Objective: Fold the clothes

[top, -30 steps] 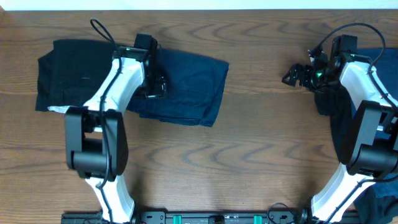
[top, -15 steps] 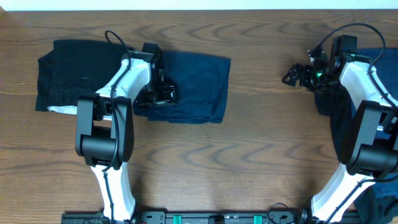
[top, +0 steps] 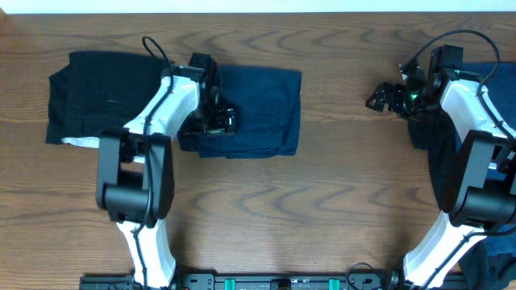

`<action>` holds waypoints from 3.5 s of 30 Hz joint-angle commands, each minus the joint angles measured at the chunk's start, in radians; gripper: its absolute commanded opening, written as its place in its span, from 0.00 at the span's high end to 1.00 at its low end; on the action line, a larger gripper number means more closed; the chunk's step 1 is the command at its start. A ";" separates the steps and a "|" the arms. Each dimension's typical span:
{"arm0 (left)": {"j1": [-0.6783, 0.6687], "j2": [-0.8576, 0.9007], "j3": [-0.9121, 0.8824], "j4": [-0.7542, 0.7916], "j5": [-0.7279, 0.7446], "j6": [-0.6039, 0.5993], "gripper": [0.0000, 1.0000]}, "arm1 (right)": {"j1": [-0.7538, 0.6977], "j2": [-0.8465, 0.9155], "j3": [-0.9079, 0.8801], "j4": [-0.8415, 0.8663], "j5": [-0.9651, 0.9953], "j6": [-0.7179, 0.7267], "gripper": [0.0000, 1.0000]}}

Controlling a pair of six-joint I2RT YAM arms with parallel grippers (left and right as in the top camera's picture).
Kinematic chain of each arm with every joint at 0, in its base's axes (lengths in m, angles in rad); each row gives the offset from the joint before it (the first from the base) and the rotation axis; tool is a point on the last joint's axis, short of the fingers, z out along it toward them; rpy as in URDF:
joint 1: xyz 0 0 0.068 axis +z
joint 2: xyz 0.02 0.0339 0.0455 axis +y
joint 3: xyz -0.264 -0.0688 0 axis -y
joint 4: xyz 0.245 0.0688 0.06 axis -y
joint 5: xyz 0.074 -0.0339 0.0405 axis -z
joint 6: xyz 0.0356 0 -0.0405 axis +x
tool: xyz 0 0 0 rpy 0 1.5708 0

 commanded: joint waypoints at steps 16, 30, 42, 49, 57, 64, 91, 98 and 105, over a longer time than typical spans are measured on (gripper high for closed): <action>0.017 -0.014 -0.005 -0.006 -0.113 -0.026 0.02 | 0.003 -0.017 0.007 -0.001 0.000 -0.004 0.01; 0.021 0.054 -0.005 -0.006 -0.166 -0.032 0.02 | 0.003 -0.017 0.007 -0.001 0.000 -0.004 0.01; 0.021 0.058 -0.101 0.081 -0.105 -0.033 0.02 | 0.003 -0.017 0.007 -0.001 0.000 -0.004 0.01; 0.021 0.058 -0.180 0.163 -0.047 -0.033 0.02 | 0.003 -0.017 0.007 -0.001 0.000 -0.004 0.01; 0.019 0.058 -0.180 0.163 0.064 -0.032 0.16 | 0.003 -0.017 0.007 -0.001 0.000 -0.004 0.01; 0.019 0.058 -0.180 0.163 0.064 -0.032 0.43 | 0.003 -0.017 0.007 -0.001 0.000 -0.004 0.01; 0.019 -0.026 -0.073 0.211 -0.029 0.066 0.94 | 0.003 -0.017 0.007 -0.001 0.000 -0.004 0.01; 0.019 -0.154 -0.048 0.212 -0.228 0.116 0.94 | 0.003 -0.017 0.007 -0.001 0.000 -0.004 0.01; 0.019 -0.269 -0.048 0.211 -0.404 0.161 0.94 | 0.003 -0.017 0.007 -0.001 0.000 -0.004 0.01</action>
